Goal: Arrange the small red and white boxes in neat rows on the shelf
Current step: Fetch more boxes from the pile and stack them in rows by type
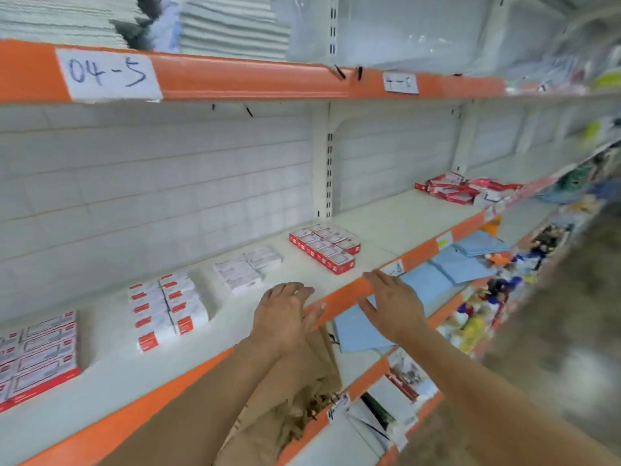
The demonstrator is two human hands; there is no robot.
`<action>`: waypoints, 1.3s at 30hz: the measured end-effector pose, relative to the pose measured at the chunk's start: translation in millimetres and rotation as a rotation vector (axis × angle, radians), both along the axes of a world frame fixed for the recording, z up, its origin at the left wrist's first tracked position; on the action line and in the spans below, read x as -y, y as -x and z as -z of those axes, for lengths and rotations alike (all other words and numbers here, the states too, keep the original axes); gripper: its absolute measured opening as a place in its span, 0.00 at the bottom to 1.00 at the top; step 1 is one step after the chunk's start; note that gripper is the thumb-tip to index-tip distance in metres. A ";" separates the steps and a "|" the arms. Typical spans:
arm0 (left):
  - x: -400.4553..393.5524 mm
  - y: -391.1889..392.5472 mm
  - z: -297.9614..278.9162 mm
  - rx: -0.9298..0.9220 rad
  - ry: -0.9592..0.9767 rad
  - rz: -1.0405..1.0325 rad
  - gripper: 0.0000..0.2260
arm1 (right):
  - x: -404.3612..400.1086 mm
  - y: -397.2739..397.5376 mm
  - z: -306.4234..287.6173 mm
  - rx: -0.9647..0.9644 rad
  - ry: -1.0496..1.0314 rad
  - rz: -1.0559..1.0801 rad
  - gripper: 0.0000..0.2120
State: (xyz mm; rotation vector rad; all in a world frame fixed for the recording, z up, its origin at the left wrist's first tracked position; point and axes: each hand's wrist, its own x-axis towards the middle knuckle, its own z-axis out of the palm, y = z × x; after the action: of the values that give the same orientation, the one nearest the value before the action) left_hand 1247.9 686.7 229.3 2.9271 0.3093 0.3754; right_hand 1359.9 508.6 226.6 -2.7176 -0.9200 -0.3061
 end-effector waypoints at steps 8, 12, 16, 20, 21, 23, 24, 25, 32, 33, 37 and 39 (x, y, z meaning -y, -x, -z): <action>115.8 -104.0 5.6 -0.022 -0.002 0.192 0.23 | 105.2 -66.8 -1.7 0.029 0.044 0.104 0.24; 153.4 -155.9 5.8 -0.019 -0.005 0.262 0.23 | 141.6 -107.3 0.2 -0.008 0.038 0.179 0.25; 177.2 -216.1 8.8 -0.022 0.014 0.322 0.23 | 165.6 -152.1 3.6 -0.049 0.018 0.231 0.25; 193.7 -285.5 9.2 0.012 0.004 0.373 0.23 | 181.5 -206.4 1.6 -0.033 0.018 0.289 0.24; 195.8 -303.2 8.1 0.030 -0.001 0.389 0.23 | 184.2 -220.7 0.1 -0.028 0.012 0.304 0.24; 197.7 -337.8 5.3 0.053 -0.003 0.410 0.22 | 189.5 -249.0 -4.0 -0.036 0.002 0.324 0.23; 198.0 -354.6 3.5 0.055 -0.003 0.419 0.22 | 192.2 -263.4 -6.3 -0.044 -0.002 0.334 0.23; 198.0 -371.1 1.6 0.057 -0.005 0.427 0.21 | 195.0 -278.1 -8.4 -0.049 -0.004 0.344 0.23; 209.1 -474.5 5.1 0.019 0.003 0.466 0.20 | 221.1 -367.8 -7.5 -0.070 -0.015 0.408 0.22; 212.2 -487.6 7.0 0.012 0.006 0.467 0.19 | 225.5 -380.5 -6.3 -0.075 -0.012 0.415 0.21; 226.1 -542.1 11.0 0.016 0.023 0.448 0.19 | 242.1 -439.5 -6.6 -0.072 -0.039 0.402 0.21; 232.5 -566.5 12.4 0.019 0.029 0.421 0.19 | 248.0 -469.3 -9.0 -0.064 -0.041 0.374 0.22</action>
State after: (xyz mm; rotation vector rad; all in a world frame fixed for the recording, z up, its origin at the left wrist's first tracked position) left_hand 1814.3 454.2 216.9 2.8532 -0.2999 0.3291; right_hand 1829.2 260.6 235.6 -2.8297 -0.3784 -0.3010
